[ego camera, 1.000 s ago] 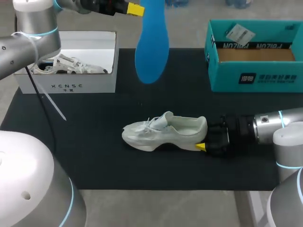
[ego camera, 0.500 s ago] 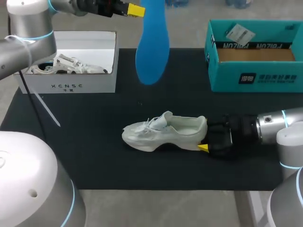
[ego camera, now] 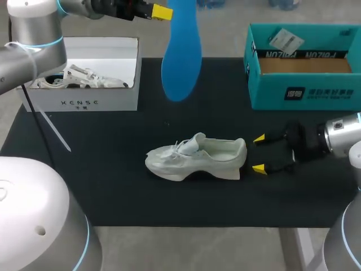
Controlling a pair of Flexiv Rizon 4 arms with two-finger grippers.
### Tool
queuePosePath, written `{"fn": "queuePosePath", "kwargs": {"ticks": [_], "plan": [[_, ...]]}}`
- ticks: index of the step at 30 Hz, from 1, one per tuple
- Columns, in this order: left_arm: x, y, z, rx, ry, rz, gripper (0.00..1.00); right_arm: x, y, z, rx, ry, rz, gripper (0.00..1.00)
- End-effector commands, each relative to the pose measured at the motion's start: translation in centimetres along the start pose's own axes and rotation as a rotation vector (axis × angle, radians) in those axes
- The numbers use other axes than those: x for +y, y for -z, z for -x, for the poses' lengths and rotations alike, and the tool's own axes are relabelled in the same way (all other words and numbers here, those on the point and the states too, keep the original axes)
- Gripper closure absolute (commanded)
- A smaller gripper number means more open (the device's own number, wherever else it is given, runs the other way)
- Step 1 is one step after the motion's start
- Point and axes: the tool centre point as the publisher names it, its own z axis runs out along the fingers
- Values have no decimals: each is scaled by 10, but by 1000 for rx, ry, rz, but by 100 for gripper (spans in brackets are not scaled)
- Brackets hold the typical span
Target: Take the shoe out of the shoebox, open the shoe tongue, remove and reinsert the insole, then place the shoe into the shoebox
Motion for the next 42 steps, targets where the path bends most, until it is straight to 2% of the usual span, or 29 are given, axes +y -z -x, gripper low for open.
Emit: {"fn": "queuePosePath", "kwargs": {"ticks": [1, 12, 17, 21, 23, 31, 40, 42], "plan": [[1, 0, -1, -1, -1, -2, 100, 27, 33, -11, -23, 10, -276, 0], [1, 0, -1, -1, -1, -2, 100, 62, 31, -5, 14, 49, -566, 0], [1, 0, -1, -1, -1, -2, 100, 66, 30, -6, 19, 52, -647, 0], [1, 0, -1, -1, -1, -2, 100, 68, 31, -8, 12, 62, -672, 0], [1, 0, -1, -1, -1, -2, 100, 72, 29, -9, 20, 67, -708, 0], [1, 0, -1, -1, -1, -2, 100, 77, 27, -10, 16, 72, -723, 0], [1, 0, -1, -1, -1, -2, 100, 74, 28, -8, 15, 64, -719, 0], [1, 0, -1, -1, -1, -2, 100, 75, 28, -7, -4, 45, -740, 0]]}}
